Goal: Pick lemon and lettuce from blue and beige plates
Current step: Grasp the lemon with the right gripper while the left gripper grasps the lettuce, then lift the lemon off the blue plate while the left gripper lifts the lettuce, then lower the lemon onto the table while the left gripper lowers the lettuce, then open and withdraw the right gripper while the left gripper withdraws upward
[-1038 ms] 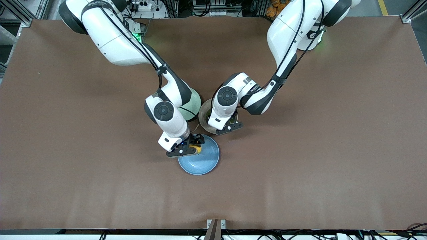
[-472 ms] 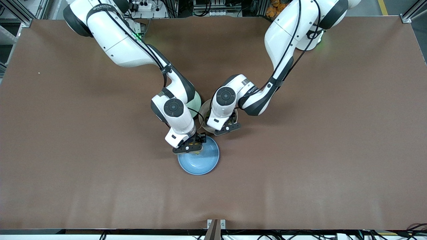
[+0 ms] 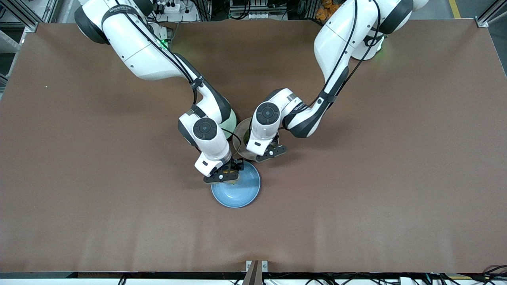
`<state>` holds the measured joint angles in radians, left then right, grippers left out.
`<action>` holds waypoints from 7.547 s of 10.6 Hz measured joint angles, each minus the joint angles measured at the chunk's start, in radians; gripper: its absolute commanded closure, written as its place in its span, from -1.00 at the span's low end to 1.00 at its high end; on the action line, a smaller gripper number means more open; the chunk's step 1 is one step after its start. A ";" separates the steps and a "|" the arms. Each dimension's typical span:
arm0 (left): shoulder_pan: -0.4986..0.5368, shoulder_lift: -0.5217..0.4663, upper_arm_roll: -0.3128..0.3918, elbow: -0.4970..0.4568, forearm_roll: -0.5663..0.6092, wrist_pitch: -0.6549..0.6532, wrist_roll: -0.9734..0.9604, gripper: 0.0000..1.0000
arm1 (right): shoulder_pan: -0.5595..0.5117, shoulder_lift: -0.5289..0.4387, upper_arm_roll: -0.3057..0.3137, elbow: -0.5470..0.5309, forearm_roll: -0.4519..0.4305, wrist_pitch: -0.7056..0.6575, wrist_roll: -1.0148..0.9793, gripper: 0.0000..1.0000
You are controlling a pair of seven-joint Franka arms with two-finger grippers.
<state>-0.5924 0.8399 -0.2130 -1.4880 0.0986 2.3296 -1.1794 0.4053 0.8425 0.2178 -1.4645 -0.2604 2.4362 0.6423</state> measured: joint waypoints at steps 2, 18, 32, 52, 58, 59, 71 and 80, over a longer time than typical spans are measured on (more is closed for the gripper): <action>-0.003 -0.002 0.000 0.004 0.000 0.000 -0.001 1.00 | -0.032 -0.007 0.039 0.021 0.000 -0.065 0.000 0.66; 0.229 -0.287 0.006 0.021 -0.002 -0.470 0.284 1.00 | -0.357 -0.355 -0.086 -0.021 0.142 -0.606 -0.555 0.66; 0.560 -0.315 0.008 0.006 -0.003 -0.507 0.886 -1.00 | -0.386 -0.444 -0.308 -0.627 0.181 0.047 -0.854 0.66; 0.566 -0.791 -0.007 -0.622 -0.039 -0.162 0.786 -1.00 | -0.400 -0.583 -0.311 -0.201 0.161 -0.640 -0.860 -1.00; 0.568 -0.807 -0.007 -0.401 -0.039 -0.331 0.787 -1.00 | -0.401 -0.625 -0.283 -0.025 0.140 -0.824 -0.812 -1.00; 0.567 -0.811 -0.008 -0.357 -0.039 -0.390 0.799 -1.00 | -0.401 -0.646 -0.269 -0.019 0.140 -0.827 -0.796 -1.00; 0.567 -0.864 -0.008 -0.114 -0.092 -0.708 0.970 -1.00 | -0.409 -0.816 -0.272 -0.013 0.180 -0.842 -0.769 -1.00; 0.568 -0.876 -0.005 -0.070 -0.085 -0.743 1.011 -1.00 | -0.410 -0.818 -0.271 -0.012 0.196 -0.846 -0.766 -1.00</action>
<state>-0.0242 -0.0357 -0.2178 -1.5582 0.0138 1.5867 -0.1685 -0.0043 0.0246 -0.0528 -1.4767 -0.0642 1.5897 -0.1235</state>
